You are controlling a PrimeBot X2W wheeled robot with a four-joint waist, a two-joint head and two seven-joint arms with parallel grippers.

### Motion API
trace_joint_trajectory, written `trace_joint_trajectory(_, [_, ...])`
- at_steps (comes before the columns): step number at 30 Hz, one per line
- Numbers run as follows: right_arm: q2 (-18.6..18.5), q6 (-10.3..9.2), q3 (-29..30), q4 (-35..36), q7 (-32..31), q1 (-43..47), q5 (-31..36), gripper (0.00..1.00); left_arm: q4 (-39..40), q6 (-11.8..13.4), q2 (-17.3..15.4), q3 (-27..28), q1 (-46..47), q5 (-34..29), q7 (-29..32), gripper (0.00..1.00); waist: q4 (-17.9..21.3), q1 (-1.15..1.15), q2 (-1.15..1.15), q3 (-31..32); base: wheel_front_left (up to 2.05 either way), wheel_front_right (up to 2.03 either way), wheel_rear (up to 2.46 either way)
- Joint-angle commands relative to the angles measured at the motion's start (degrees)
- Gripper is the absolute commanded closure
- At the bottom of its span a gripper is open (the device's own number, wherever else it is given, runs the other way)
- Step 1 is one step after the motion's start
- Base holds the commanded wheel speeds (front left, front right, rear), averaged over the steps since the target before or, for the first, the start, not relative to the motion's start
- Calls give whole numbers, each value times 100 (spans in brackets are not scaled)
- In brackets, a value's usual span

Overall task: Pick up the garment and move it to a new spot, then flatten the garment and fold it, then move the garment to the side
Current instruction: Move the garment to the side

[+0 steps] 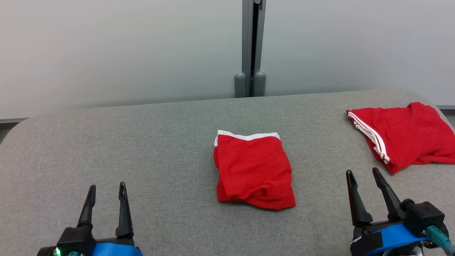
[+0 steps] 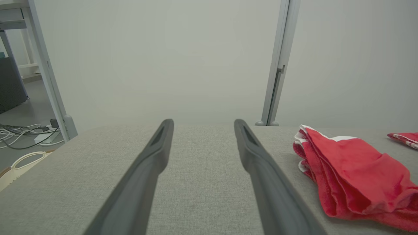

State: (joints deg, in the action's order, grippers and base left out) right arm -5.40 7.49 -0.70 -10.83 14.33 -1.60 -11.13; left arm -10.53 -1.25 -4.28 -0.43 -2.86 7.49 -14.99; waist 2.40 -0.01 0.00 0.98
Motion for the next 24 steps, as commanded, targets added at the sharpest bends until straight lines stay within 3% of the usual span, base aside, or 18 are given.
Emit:
trace_joint_trajectory(1, [36,1,22,43,-47,112,61,0,5,29,-33,8,-50,-34,-27,0,-26,1,0,-3,0,0,0])
trace_joint_trajectory(24, [159,1,76,93,-228,187,121,0,-14,129,-140,-88,-27,48,-27,0,-136,1,0,-55,0,0,0])
